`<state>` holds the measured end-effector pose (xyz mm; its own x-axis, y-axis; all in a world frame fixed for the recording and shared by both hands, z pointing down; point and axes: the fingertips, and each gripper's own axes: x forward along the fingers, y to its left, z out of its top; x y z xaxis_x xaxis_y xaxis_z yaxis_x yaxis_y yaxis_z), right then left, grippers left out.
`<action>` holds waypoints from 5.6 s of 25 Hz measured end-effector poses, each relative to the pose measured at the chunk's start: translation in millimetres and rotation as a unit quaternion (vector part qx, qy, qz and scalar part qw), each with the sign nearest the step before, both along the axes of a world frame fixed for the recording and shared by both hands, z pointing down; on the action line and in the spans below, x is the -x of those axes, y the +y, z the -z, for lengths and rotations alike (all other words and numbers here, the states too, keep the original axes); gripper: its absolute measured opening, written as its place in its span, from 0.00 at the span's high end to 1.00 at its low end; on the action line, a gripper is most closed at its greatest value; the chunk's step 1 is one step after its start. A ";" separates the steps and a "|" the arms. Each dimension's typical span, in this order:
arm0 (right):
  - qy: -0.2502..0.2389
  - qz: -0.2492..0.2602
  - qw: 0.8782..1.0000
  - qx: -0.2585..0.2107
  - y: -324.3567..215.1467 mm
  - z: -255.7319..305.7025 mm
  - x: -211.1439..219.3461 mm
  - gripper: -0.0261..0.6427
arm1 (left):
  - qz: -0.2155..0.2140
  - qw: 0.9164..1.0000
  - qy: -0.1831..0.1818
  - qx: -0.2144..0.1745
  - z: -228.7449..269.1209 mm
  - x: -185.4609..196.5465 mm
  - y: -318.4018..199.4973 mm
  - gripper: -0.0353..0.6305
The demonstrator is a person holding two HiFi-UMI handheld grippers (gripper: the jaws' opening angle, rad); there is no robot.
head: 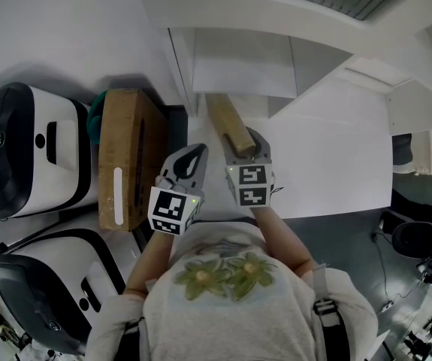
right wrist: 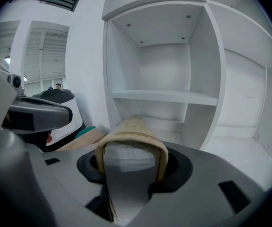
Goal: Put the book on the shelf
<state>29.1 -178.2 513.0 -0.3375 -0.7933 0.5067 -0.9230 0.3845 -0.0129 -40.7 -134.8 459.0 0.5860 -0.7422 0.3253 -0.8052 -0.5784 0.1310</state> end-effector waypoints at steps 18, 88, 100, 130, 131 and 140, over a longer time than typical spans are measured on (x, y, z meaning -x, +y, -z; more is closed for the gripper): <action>0.001 0.014 0.999 0.046 3.2 -27.6 13.1 0.62 | 0.010 1.000 0.005 0.003 -3.1 4.4 -0.1 0.91; -0.035 0.086 0.995 0.037 -57.6 -49.7 61.0 0.51 | 0.014 1.000 0.009 0.016 -9.6 5.1 -5.9 0.91; 0.003 0.097 0.995 0.037 -46.1 -64.2 56.5 0.51 | 0.020 1.000 0.006 0.016 -8.5 9.2 -4.9 0.90; -0.013 0.116 0.993 0.013 8.8 -54.0 30.1 0.64 | 0.023 1.000 0.015 0.011 -1.7 7.3 3.5 0.91; -0.012 0.115 0.993 0.012 8.3 -53.8 29.6 0.64 | 0.023 1.000 0.015 0.011 -1.7 7.3 3.7 0.91; -0.001 0.110 0.994 0.005 0.8 -52.0 31.0 0.84 | 0.025 1.000 0.014 0.013 -3.0 8.5 4.5 0.91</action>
<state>-1.9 -177.4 565.0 -0.5036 -0.6945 0.5138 -0.8163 0.5773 -0.0198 -49.2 -130.3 462.0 0.5583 -0.7617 0.3288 -0.8283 -0.5341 0.1693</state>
